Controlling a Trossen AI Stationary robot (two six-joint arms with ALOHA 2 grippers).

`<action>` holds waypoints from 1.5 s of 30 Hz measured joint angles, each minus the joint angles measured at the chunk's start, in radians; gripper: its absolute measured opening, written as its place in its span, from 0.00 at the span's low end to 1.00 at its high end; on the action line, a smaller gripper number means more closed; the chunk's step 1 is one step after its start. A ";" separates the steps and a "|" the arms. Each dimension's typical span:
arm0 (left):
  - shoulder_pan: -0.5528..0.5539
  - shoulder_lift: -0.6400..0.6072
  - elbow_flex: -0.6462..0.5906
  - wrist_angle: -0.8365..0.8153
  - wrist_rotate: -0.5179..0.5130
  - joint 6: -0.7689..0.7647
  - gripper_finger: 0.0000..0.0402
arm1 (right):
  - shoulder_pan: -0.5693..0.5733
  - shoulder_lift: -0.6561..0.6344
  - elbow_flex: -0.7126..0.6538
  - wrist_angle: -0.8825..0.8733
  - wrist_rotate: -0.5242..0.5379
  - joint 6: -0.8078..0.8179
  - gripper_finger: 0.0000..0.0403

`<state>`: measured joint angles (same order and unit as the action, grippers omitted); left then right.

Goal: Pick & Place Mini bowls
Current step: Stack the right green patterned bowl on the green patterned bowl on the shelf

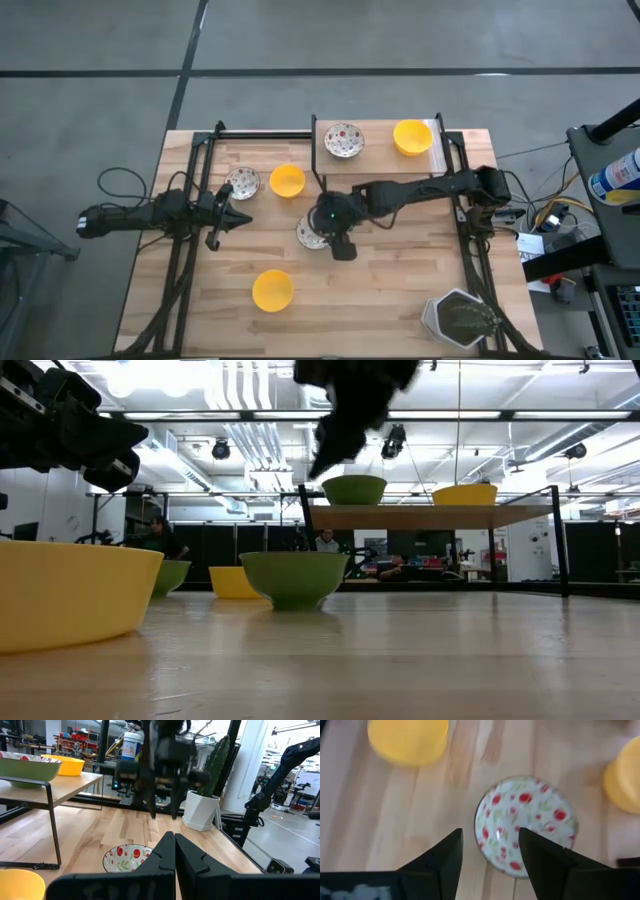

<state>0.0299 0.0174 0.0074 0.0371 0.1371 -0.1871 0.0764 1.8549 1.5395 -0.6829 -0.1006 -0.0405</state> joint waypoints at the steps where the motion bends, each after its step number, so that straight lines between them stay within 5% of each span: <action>1: 0.000 0.000 0.000 0.000 0.000 0.000 0.00 | 0.005 0.000 -0.024 0.013 -0.001 -0.023 0.47; 24: 0.000 0.000 0.000 0.000 0.000 0.000 0.00 | 0.029 0.013 -0.265 0.257 0.016 -0.336 0.41; 37: 0.000 0.000 0.000 0.000 0.000 0.000 0.00 | 0.029 0.069 -0.277 0.275 0.103 -0.382 0.39; 45: 0.000 0.000 0.000 0.000 0.000 0.000 0.00 | 0.031 0.094 -0.212 0.265 0.105 -0.305 0.28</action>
<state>0.0297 0.0176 0.0073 0.0372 0.1371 -0.1873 0.1074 1.9488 1.3277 -0.4183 0.0040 -0.3451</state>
